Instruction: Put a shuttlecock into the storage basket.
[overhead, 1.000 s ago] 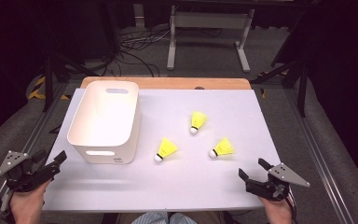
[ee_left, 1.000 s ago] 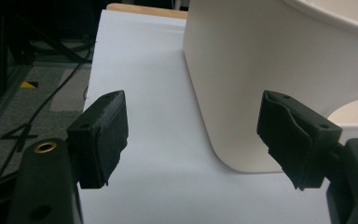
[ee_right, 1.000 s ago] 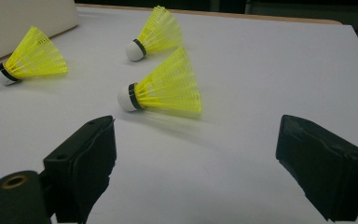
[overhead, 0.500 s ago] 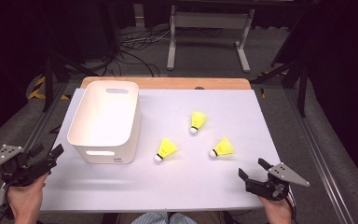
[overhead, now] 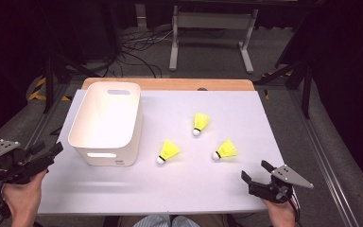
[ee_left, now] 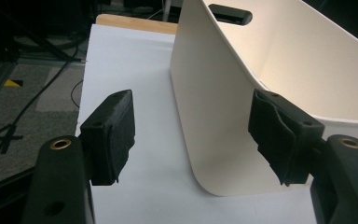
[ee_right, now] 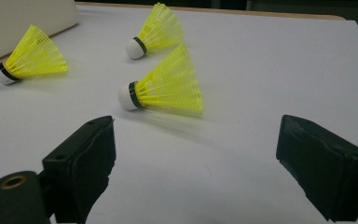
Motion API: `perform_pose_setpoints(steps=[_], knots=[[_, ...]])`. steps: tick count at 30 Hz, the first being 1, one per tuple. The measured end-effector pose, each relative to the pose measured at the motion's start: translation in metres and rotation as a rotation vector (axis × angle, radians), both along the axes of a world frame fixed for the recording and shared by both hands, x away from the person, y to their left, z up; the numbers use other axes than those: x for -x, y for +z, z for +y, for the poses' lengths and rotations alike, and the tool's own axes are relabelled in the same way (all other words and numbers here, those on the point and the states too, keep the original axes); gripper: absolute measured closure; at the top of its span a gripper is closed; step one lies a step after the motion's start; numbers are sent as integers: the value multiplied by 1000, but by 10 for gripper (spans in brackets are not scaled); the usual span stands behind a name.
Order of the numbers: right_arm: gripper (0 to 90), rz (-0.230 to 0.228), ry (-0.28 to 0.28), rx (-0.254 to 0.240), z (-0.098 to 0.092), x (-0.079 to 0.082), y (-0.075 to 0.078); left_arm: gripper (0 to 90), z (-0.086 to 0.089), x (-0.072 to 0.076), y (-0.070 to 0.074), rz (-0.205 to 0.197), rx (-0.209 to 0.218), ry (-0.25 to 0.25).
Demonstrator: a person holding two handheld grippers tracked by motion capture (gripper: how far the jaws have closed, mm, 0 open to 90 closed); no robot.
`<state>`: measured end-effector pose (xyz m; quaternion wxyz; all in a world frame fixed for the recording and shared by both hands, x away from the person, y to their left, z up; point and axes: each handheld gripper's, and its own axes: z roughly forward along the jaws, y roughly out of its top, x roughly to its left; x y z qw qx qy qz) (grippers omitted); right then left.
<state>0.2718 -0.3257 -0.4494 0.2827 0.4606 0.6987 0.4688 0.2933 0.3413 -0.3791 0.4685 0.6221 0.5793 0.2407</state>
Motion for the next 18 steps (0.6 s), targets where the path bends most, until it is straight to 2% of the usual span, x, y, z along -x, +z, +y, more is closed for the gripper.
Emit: perform_pose_setpoints(steps=[18], knots=[[125, 8, 4, 2, 0, 0, -1, 380, -9, -8, 19, 56, -12, -41]])
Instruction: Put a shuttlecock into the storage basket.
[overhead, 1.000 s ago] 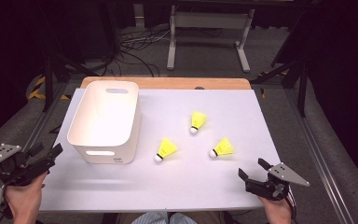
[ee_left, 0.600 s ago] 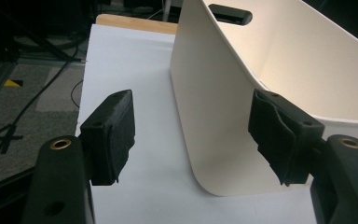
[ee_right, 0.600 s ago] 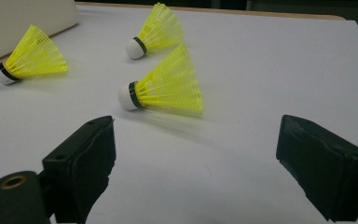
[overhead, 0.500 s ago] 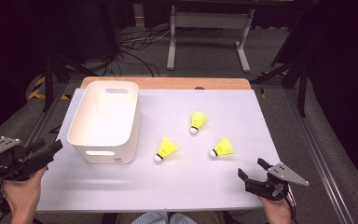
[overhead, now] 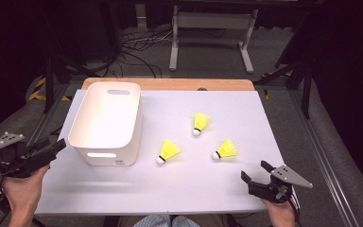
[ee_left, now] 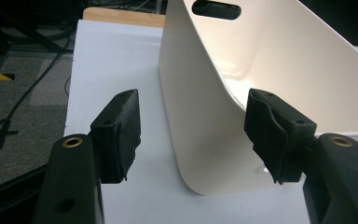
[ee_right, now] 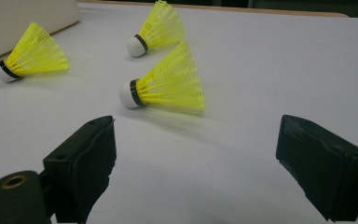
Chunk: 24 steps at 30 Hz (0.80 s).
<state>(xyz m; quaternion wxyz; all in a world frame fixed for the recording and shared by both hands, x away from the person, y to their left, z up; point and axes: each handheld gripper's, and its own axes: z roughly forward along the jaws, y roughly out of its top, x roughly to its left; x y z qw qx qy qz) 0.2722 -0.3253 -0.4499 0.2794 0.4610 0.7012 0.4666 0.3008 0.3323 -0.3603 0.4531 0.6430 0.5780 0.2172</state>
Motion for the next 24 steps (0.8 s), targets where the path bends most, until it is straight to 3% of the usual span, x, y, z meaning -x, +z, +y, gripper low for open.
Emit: perform_pose_setpoints(steps=[8, 24], knots=[[125, 2, 2, 1, 0, 0, 0, 403, -5, -3, 9, -2, 1, -19], [125, 2, 2, -1, -1, 0, 0, 410, -35, -15, 25, -19, -21, -109]])
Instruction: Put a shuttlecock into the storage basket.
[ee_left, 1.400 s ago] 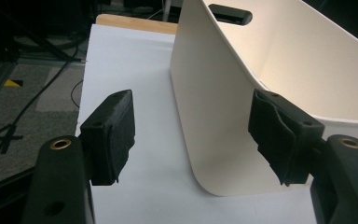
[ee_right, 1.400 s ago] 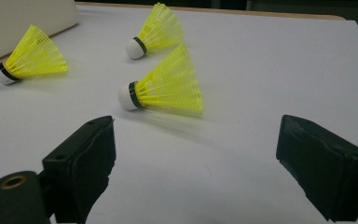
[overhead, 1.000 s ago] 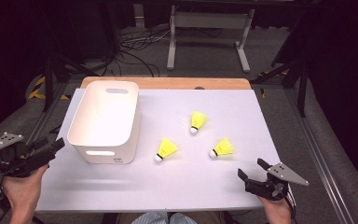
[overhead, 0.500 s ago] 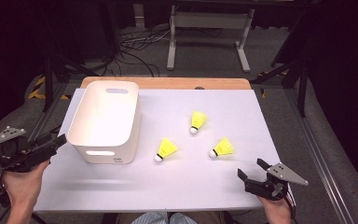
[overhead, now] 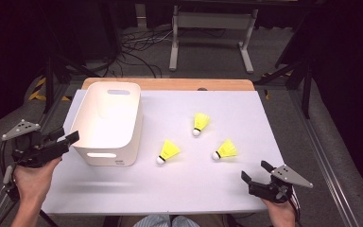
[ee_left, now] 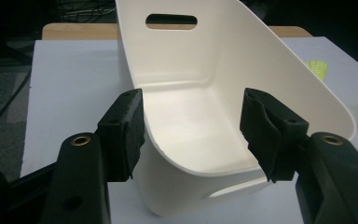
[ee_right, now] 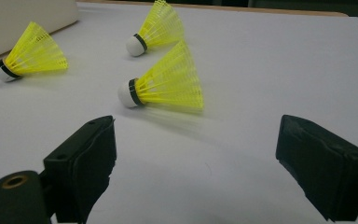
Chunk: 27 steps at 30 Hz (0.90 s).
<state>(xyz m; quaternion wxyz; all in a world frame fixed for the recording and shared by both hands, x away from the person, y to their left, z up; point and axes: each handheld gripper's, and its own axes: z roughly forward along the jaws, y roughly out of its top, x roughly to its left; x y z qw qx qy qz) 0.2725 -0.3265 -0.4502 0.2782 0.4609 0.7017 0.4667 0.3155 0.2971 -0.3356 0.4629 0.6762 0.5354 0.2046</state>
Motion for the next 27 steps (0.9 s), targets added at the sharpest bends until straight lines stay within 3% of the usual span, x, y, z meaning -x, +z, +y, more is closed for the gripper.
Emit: perform_pose_setpoints(steps=[19, 27], knots=[[131, -10, -2, -2, -2, 0, 1, 422, -47, -15, 7, 9, -11, -121], [131, -3, 10, 4, -1, 0, 0, 415, -62, -18, 9, 7, -11, -144]])
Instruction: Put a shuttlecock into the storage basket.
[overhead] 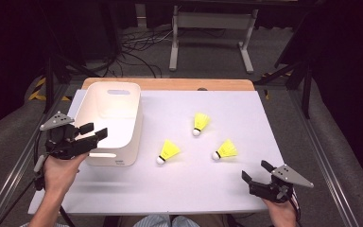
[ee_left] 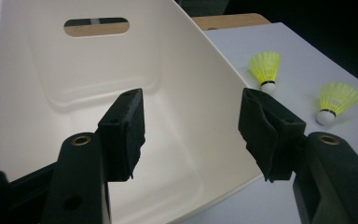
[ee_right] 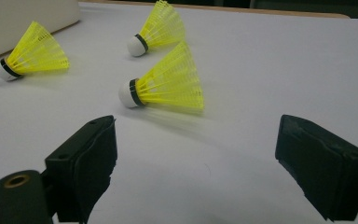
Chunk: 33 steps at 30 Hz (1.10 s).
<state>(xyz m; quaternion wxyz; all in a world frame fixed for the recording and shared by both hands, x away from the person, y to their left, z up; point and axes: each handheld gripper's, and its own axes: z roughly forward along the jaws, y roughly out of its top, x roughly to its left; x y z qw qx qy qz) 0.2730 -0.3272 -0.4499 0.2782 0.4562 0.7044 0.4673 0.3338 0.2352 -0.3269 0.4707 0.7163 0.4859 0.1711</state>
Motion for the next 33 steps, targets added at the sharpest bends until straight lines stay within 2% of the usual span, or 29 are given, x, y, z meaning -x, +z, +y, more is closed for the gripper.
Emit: perform_pose_setpoints(steps=[7, 21, 33], knots=[[131, 2, 5, -1, 1, 0, 0, 416, -9, -4, 0, 16, 2, -15], [131, 5, 8, 2, 1, 0, -1, 416, -26, -9, 0, 19, 15, -46], [132, -5, 22, 35, 4, 0, 0, 416, -43, -14, 3, 26, -8, -88]])
